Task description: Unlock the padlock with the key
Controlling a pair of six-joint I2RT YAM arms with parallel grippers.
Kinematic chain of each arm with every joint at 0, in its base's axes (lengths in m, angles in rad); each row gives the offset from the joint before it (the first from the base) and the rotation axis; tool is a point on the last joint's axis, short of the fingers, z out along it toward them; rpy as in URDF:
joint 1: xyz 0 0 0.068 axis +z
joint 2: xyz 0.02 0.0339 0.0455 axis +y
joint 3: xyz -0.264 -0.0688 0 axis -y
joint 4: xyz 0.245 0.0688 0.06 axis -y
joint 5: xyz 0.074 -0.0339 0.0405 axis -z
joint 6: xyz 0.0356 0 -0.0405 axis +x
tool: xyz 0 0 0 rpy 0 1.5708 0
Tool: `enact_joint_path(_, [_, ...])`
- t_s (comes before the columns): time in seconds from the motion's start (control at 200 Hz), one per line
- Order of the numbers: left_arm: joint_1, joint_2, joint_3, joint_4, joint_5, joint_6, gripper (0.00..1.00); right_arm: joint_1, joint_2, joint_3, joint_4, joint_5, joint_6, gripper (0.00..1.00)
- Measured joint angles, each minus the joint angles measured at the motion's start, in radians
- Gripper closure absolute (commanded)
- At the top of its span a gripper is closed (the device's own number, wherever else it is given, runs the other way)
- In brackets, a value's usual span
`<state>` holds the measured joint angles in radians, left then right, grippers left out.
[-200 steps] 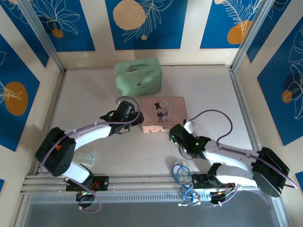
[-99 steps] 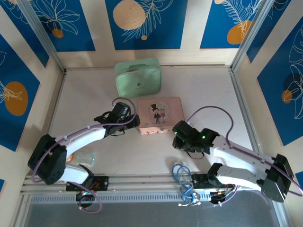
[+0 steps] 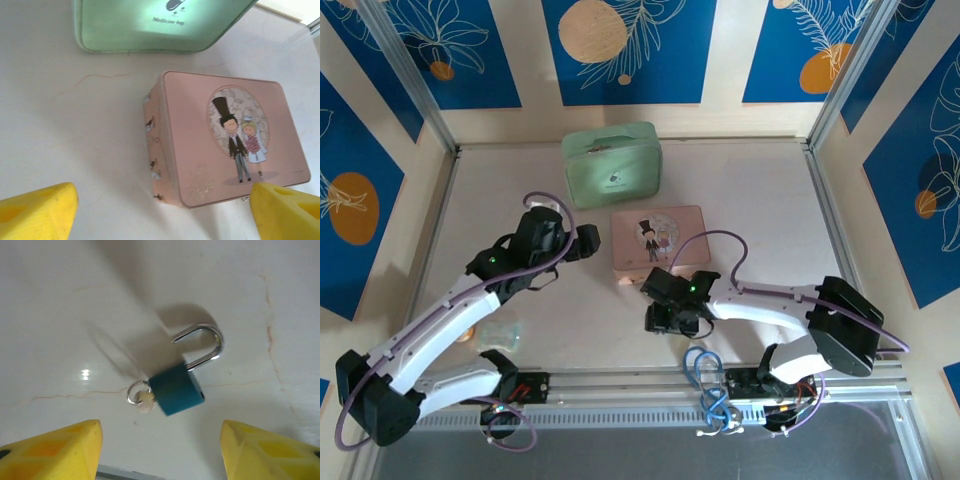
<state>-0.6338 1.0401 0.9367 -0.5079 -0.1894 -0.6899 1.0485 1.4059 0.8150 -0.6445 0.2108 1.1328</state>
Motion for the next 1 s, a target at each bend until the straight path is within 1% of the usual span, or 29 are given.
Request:
enact_joint_path(0.075, [0.003, -0.014, -0.005, -0.035, -0.018, 0.014, 0.07, -0.004, -0.024, 0.026, -0.026, 0.014, -0.009, 0.27])
enact_joint_path(0.14, [0.008, -0.028, -0.004, -0.064, -0.045, 0.031, 0.04, -0.008, -0.077, 0.053, -0.072, 0.051, -0.021, 0.26])
enact_joint_path(0.18, [0.012, -0.039, 0.002, -0.088, -0.074, 0.046, 0.0, -0.015, -0.13, 0.071, -0.104, 0.085, -0.03, 0.21])
enact_joint_path(0.215, [0.015, -0.049, 0.012, -0.107, -0.105, 0.058, 0.01, -0.026, -0.184, 0.087, -0.126, 0.117, -0.042, 0.16])
enact_joint_path(0.24, [0.016, -0.057, 0.02, -0.118, -0.132, 0.064, 0.01, -0.038, -0.227, 0.097, -0.139, 0.136, -0.06, 0.11])
enact_joint_path(0.26, [0.019, -0.066, 0.027, -0.124, -0.159, 0.071, 0.01, -0.057, -0.266, 0.105, -0.148, 0.158, -0.068, 0.09])
enact_joint_path(0.3, [0.025, -0.087, 0.031, -0.122, -0.212, 0.082, 0.01, -0.093, -0.326, 0.118, -0.158, 0.193, -0.098, 0.08])
enact_joint_path(0.35, [0.042, -0.117, 0.028, -0.112, -0.275, 0.105, 0.01, -0.165, -0.4, 0.124, -0.155, 0.249, -0.143, 0.08])
enact_joint_path(0.4, [0.069, -0.148, -0.002, -0.056, -0.327, 0.156, 0.01, -0.239, -0.453, 0.117, -0.14, 0.302, -0.185, 0.08])
enact_joint_path(0.425, [0.085, -0.157, -0.025, -0.024, -0.356, 0.178, 0.01, -0.275, -0.474, 0.102, -0.121, 0.337, -0.2, 0.1])
enact_joint_path(0.465, [0.107, -0.169, -0.068, 0.023, -0.404, 0.212, 0.01, -0.315, -0.503, 0.067, -0.084, 0.391, -0.229, 0.09])
enact_joint_path(0.51, [0.13, -0.17, -0.127, 0.087, -0.456, 0.254, 0.01, -0.355, -0.536, -0.005, -0.012, 0.454, -0.28, 0.09])
enact_joint_path(0.58, [0.169, -0.143, -0.245, 0.226, -0.531, 0.34, 0.01, -0.432, -0.57, -0.158, 0.157, 0.523, -0.412, 0.09])
enact_joint_path(0.645, [0.21, -0.087, -0.351, 0.358, -0.568, 0.414, 0.01, -0.541, -0.55, -0.273, 0.296, 0.558, -0.515, 0.09])
enact_joint_path(0.665, [0.227, -0.061, -0.385, 0.402, -0.573, 0.437, 0.01, -0.588, -0.527, -0.298, 0.332, 0.567, -0.54, 0.1])
enact_joint_path(0.7, [0.254, -0.023, -0.429, 0.463, -0.575, 0.466, 0.01, -0.664, -0.486, -0.327, 0.393, 0.576, -0.575, 0.12])
enact_joint_path(0.755, [0.304, 0.056, -0.486, 0.567, -0.57, 0.506, 0.01, -0.767, -0.415, -0.354, 0.489, 0.581, -0.636, 0.11])
enact_joint_path(0.79, [0.335, 0.114, -0.51, 0.637, -0.564, 0.528, 0.0, -0.814, -0.377, -0.368, 0.562, 0.586, -0.671, 0.11])
enact_joint_path(0.88, [0.389, 0.251, -0.525, 0.756, -0.533, 0.567, 0.01, -0.878, -0.282, -0.408, 0.772, 0.57, -0.756, 0.1])
enact_joint_path(0.915, [0.4, 0.294, -0.529, 0.834, -0.508, 0.592, 0.0, -0.896, -0.232, -0.424, 0.862, 0.548, -0.786, 0.09])
enact_joint_path(0.97, [0.409, 0.339, -0.543, 0.969, -0.47, 0.629, 0.01, -0.921, -0.159, -0.436, 0.968, 0.496, -0.825, 0.0])
enact_joint_path(1.0, [0.414, 0.365, -0.551, 1.045, -0.445, 0.65, 0.01, -0.934, -0.124, -0.439, 1.022, 0.46, -0.842, 0.01])
